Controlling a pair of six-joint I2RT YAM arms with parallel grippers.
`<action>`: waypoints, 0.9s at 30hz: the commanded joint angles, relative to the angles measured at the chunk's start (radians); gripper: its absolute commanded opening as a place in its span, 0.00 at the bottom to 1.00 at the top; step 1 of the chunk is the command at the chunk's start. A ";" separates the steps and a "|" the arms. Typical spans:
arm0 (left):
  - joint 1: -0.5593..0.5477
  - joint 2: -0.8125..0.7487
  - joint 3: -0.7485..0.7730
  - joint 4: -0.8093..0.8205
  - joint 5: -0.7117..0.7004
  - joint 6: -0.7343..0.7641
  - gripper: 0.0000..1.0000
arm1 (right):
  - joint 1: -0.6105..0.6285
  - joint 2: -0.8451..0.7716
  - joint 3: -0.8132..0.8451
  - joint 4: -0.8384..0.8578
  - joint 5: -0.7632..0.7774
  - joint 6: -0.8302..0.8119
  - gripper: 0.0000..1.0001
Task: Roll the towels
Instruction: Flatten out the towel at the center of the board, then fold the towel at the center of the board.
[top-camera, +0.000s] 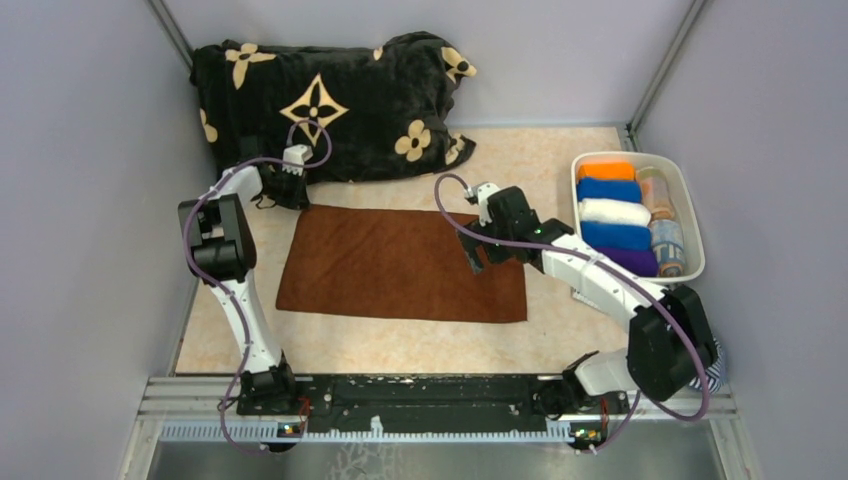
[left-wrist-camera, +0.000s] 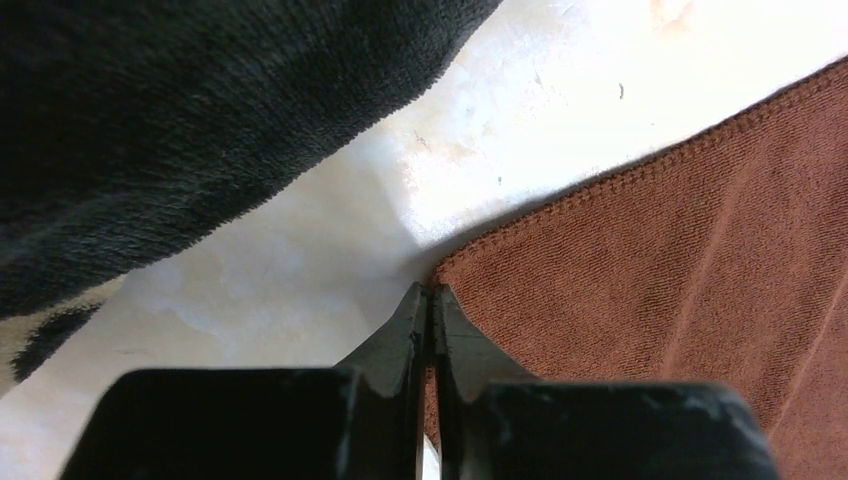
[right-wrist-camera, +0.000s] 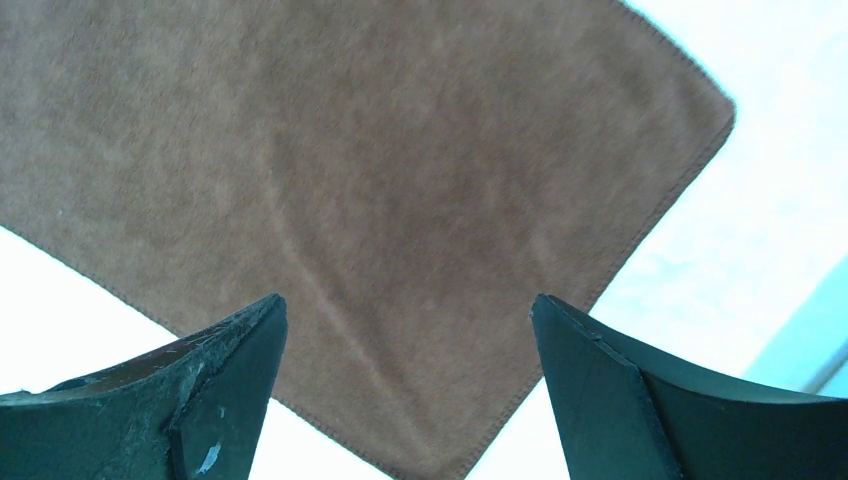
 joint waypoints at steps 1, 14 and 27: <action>-0.001 -0.012 0.057 -0.048 0.030 0.033 0.05 | -0.063 0.078 0.134 -0.030 0.043 -0.074 0.91; 0.001 -0.036 0.049 -0.009 -0.009 0.008 0.00 | -0.308 0.488 0.507 -0.141 0.001 -0.275 0.68; 0.001 -0.052 0.037 -0.005 -0.021 0.003 0.00 | -0.352 0.731 0.683 -0.187 -0.046 -0.362 0.44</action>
